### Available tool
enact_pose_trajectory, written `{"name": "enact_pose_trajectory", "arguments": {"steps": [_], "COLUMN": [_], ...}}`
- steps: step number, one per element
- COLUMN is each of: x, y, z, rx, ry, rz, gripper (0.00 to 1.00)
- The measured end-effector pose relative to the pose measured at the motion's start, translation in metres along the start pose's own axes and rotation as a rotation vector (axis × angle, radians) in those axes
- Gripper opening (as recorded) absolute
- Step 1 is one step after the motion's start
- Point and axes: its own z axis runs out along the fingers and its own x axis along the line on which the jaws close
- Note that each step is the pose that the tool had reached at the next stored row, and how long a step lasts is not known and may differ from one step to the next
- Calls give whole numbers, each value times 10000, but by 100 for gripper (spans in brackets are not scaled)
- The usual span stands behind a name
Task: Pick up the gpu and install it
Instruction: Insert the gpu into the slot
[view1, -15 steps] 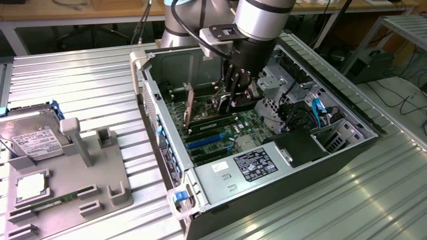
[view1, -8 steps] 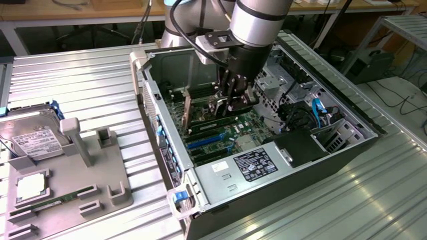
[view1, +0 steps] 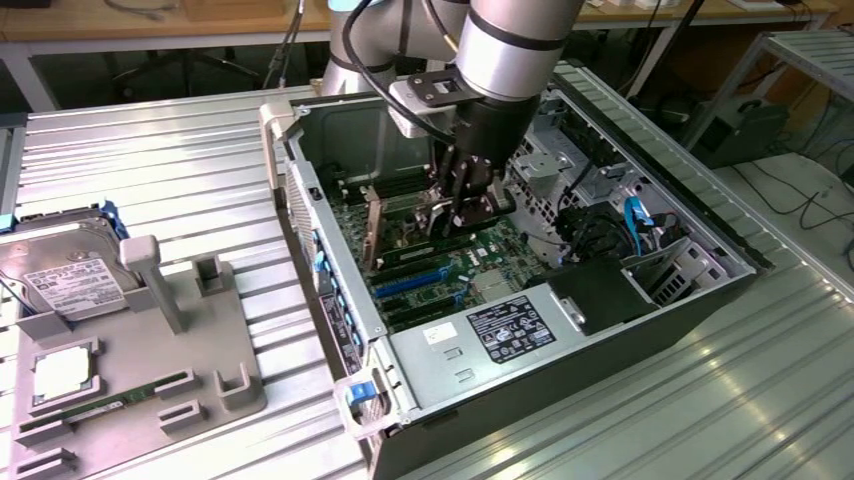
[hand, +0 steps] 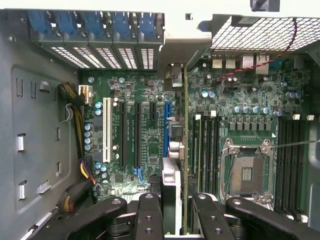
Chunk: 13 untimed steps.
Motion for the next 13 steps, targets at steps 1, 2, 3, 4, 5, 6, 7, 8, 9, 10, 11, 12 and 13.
{"name": "enact_pose_trajectory", "arguments": {"steps": [1, 2, 3, 4, 5, 6, 7, 8, 9, 10, 11, 12, 13], "x": [-5, -10, -13, -13, -12, -12, -11, -11, -10, -10, -9, -9, -8], "y": [12, 27, 40, 44, 43, 43, 42, 42, 41, 41, 41, 40, 40], "z": [10, 21, 35, 51, 71, 89, 108, 125, 150, 169, 188, 208, 232], "rx": [1, 0, 1, 1, 0, 0, 1, 0, 1, 1, 0, 1, 1], "ry": [0, 0, -2, -1, 1, 0, -1, -1, -1, -1, -1, 0, -1], "rz": [2, 3, 5, 6, 6, 4, 5, 5, 5, 5, 6, 5, 5], "gripper": [28, 28, 28, 28, 28, 28, 28, 28, 28, 28, 28, 28, 28]}}
